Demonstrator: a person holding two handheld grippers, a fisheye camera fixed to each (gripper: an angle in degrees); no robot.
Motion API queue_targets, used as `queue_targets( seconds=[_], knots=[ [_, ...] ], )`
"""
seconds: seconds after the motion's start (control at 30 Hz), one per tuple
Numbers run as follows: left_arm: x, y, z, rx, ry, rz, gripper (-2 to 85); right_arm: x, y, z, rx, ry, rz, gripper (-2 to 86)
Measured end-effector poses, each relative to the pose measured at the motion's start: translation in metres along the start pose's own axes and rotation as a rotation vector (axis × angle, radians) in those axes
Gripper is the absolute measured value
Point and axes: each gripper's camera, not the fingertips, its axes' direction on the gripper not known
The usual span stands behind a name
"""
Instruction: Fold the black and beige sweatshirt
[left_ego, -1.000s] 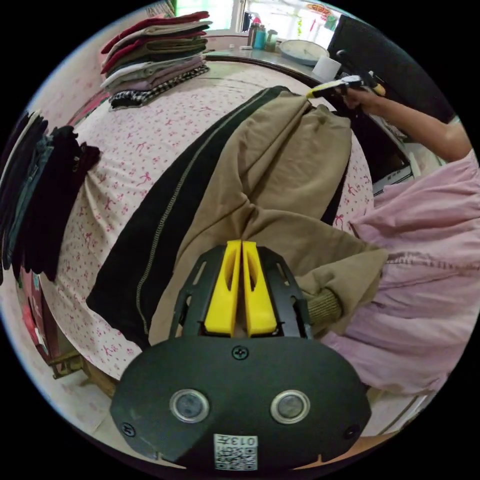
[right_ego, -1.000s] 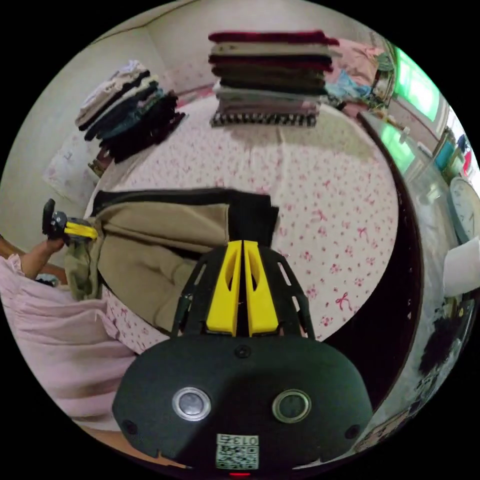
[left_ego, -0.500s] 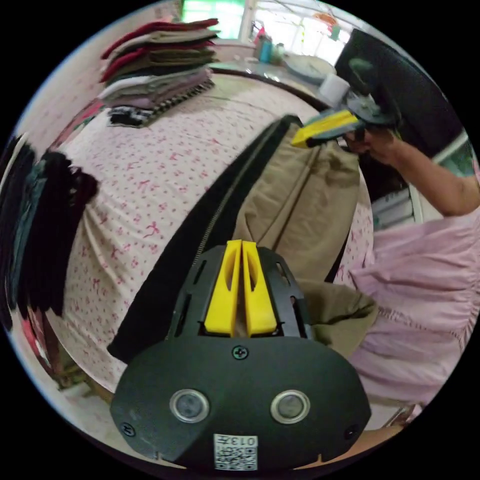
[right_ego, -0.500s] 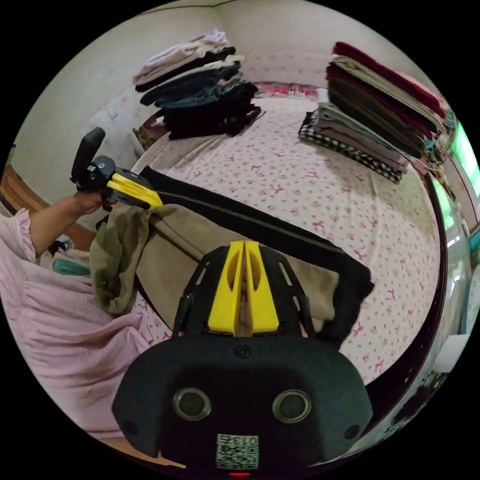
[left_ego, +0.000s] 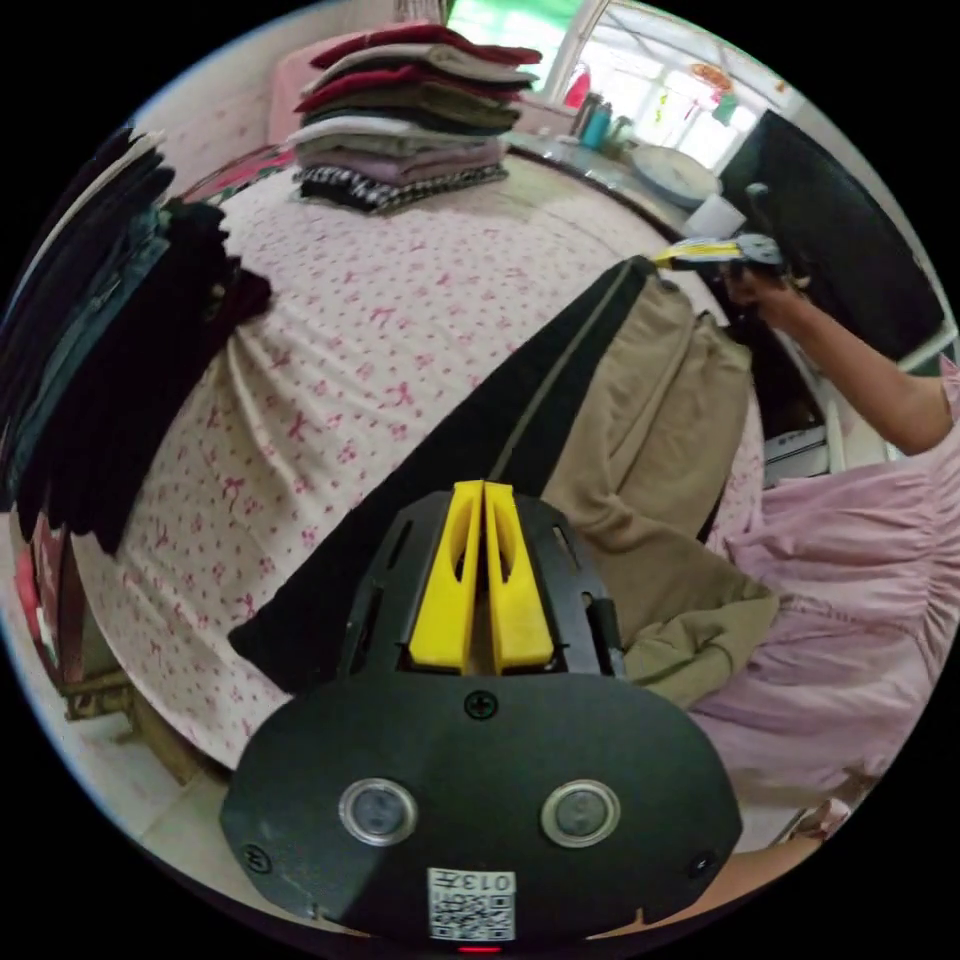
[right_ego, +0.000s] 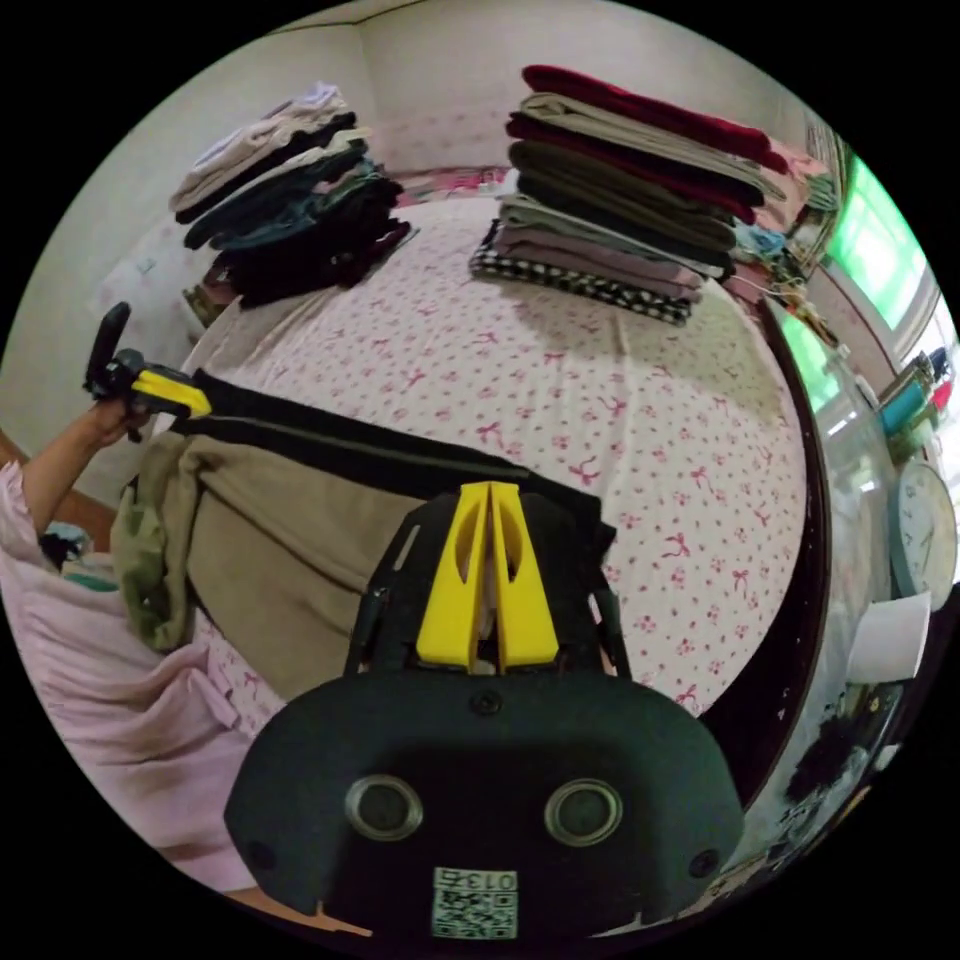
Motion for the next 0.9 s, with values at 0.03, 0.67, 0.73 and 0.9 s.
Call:
queue_targets(
  seconds=[0.03,0.67,0.73,0.9],
  knots=[
    [-0.004,0.003,0.014,-0.079,-0.055,-0.022,-0.4,0.001,0.0,0.007,-0.012,0.024,0.003,0.2],
    [-0.013,0.106,-0.024,-0.017,-0.23,-0.204,-0.4,-0.229,0.021,-0.022,-0.076,-0.724,-0.585,12.3],
    [-0.01,0.116,-0.027,-0.03,-0.267,-0.212,-0.4,-0.263,0.023,-0.013,-0.151,-0.662,-0.657,11.3],
    [-0.024,0.133,-0.03,-0.013,-0.226,-0.267,-0.4,-0.296,0.04,0.008,-0.345,-0.561,-0.805,4.0]
  ],
)
